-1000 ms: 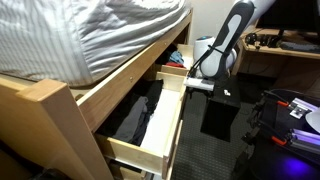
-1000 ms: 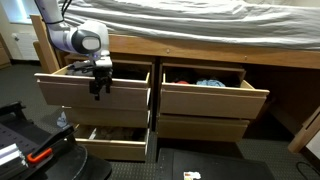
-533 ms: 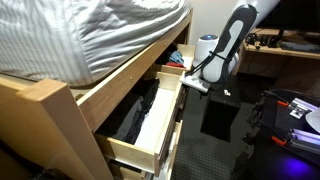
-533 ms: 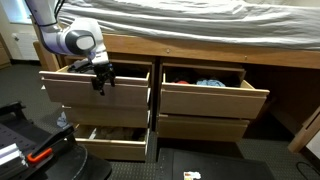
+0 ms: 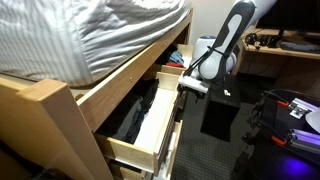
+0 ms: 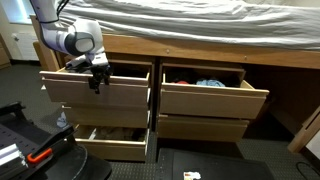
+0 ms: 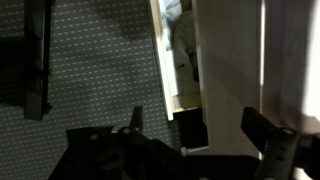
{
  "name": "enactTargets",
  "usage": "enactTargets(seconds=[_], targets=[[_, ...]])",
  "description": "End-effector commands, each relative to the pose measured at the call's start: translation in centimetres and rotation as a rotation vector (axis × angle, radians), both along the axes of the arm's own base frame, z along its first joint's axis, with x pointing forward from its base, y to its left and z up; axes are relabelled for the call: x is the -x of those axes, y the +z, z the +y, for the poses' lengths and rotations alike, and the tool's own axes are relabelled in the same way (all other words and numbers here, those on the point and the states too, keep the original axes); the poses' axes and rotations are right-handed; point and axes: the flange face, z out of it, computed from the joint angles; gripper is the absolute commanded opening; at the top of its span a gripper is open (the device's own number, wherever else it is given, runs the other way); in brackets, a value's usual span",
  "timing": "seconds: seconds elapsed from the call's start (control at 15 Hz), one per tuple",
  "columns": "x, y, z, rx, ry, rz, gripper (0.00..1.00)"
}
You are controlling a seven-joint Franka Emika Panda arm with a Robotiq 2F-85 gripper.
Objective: Open then close the top left drawer
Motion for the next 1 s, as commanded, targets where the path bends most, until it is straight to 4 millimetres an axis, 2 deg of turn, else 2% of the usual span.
enactTargets(seconds=[0.0, 0.07, 0.13, 0.47, 0.6, 0.8, 0.93], targets=[[-1.6, -0.9, 0.9, -0.154, 0.105, -0.041, 1.0], [-1.7, -1.2, 0.9, -0.168, 0.133, -0.031, 1.0], [-0.7, -0.3, 0.9, -0.119, 0.096, -0.008, 1.0], [-1.7, -0.8, 0.8, -0.154, 0.128, -0.025, 1.0], [-1.7, -0.6, 0.9, -0.099, 0.107, -0.113, 1.0], [-1.7, -1.5, 1.9, -0.063, 0.072, -0.212, 1.0], [-0.9, -1.6, 1.9, -0.057, 0.054, -0.24, 1.0]])
